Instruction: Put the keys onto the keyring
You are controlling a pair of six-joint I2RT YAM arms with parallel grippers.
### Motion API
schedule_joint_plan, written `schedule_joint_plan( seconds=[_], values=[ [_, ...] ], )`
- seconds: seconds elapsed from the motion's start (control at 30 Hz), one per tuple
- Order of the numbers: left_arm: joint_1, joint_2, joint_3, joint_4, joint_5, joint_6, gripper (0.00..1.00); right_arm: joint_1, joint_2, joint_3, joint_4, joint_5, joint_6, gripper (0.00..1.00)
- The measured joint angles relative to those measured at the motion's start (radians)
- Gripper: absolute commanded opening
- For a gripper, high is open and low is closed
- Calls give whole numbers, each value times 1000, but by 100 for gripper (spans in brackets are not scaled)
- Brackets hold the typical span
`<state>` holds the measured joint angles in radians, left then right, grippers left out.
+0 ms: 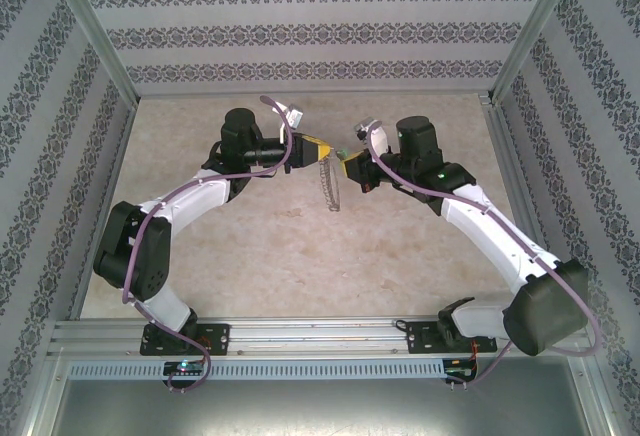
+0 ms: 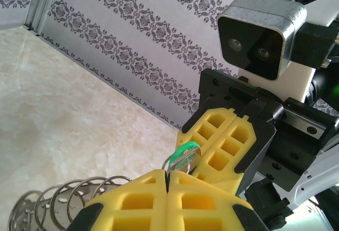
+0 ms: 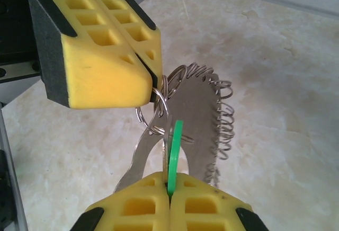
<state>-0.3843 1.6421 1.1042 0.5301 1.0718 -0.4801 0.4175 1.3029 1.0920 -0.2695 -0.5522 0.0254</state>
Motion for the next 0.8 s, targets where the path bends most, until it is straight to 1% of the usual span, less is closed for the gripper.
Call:
schedule_joint_plan(
  seconds=[0.47,0.8],
  values=[
    [0,-2,0,-1,0,3,0,39,46,68,-86,135,-67,0],
    [0,-2,0,-11,-3,6,0,57,47,124,-116,156,-88,0]
  ],
)
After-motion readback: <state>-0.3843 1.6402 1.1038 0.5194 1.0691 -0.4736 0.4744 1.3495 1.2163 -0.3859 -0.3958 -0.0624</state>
